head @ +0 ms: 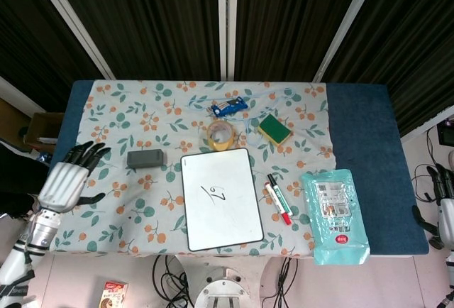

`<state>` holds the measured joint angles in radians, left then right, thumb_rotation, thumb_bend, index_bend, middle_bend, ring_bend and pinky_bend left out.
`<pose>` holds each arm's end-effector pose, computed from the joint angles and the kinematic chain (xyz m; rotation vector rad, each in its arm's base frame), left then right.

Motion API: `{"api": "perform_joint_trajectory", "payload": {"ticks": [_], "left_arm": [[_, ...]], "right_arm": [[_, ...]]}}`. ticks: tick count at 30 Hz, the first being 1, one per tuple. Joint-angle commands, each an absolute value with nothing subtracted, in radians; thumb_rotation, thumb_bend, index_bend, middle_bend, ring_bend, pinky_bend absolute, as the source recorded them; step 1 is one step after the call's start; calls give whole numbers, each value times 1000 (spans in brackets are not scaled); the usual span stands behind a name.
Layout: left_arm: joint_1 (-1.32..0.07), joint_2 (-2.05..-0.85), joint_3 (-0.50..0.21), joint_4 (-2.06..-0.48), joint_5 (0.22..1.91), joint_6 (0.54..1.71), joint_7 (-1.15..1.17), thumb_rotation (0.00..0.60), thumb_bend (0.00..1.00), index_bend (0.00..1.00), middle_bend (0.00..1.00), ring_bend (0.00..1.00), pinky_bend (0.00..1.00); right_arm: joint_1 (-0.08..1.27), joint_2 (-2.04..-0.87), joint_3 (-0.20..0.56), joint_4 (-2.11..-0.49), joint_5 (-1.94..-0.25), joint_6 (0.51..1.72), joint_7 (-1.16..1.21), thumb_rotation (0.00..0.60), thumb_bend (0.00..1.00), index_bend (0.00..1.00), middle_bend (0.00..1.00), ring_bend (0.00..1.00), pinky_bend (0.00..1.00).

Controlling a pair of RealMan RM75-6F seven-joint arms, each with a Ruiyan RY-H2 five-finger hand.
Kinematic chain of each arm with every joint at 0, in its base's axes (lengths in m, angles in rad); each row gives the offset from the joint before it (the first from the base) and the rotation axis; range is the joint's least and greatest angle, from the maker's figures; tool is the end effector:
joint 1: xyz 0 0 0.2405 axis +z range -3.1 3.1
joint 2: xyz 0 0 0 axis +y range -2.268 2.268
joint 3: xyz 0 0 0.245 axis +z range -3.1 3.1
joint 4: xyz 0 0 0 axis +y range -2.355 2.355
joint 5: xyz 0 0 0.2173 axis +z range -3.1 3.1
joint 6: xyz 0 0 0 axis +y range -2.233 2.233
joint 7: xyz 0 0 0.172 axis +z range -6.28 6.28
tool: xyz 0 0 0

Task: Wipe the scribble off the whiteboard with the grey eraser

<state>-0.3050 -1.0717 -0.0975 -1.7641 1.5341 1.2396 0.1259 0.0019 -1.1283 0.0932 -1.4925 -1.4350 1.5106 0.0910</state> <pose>-0.2248 0.2679 0.1140 -1.7006 -0.8399 -0.9506 -0.3473 -0.1910 0.1747 1.2353 -0.9039 0.8472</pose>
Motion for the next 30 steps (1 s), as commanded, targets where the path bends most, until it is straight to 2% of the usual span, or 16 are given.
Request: {"api": "perform_joint_trajectory", "payload": {"ticks": [1,6,13,18,25,30], "left_arm": [[-452,-1152,-169,-1758,1437,1069,111,600,0,138,113,70,159],[-557,-1298,-213,-1645,1275,952,180,600,0,165,149,95,186],[-646,-1419,-211,-1505,1089,843,280,600,4,167,179,129,232],[-678,-1465,-204,-1444,1013,839,336,600,4,180,200,154,262],[-692,-1495,-191,-1404,950,856,373,600,37,274,306,239,353],[-702,-1510,-183,-1376,928,854,377,600,65,298,331,261,365]], "right_arm": [[-3,-1124,95,-1495,-1432,1518,93,600,256,0,0,0,0],[-12,-1117,94,-1497,-1431,1527,99,600,258,0,0,0,0],[-14,-1115,98,-1485,-1420,1522,118,600,258,0,0,0,0],[-11,-1124,96,-1466,-1414,1507,131,600,257,0,0,0,0],[-11,-1127,97,-1454,-1411,1501,139,600,258,0,0,0,0],[-10,-1130,97,-1452,-1412,1499,138,600,259,0,0,0,0]]}}
